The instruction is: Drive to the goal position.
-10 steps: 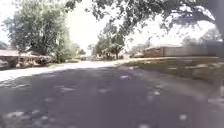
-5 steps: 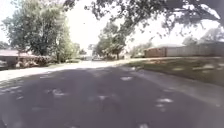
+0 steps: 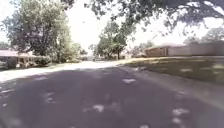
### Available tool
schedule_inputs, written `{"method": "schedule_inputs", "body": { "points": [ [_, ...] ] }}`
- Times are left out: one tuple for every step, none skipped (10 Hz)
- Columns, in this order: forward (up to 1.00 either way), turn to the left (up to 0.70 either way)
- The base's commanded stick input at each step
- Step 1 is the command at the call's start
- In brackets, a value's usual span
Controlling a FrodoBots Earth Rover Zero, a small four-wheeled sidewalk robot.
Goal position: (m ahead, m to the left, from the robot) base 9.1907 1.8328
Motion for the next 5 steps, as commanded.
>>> {"method": "schedule_inputs", "body": {
  "points": [
    [0.70, 0.00],
    [0.70, 0.00],
    [0.70, 0.00],
    [0.70, 0.00],
    [0.70, 0.00]
  ]
}}
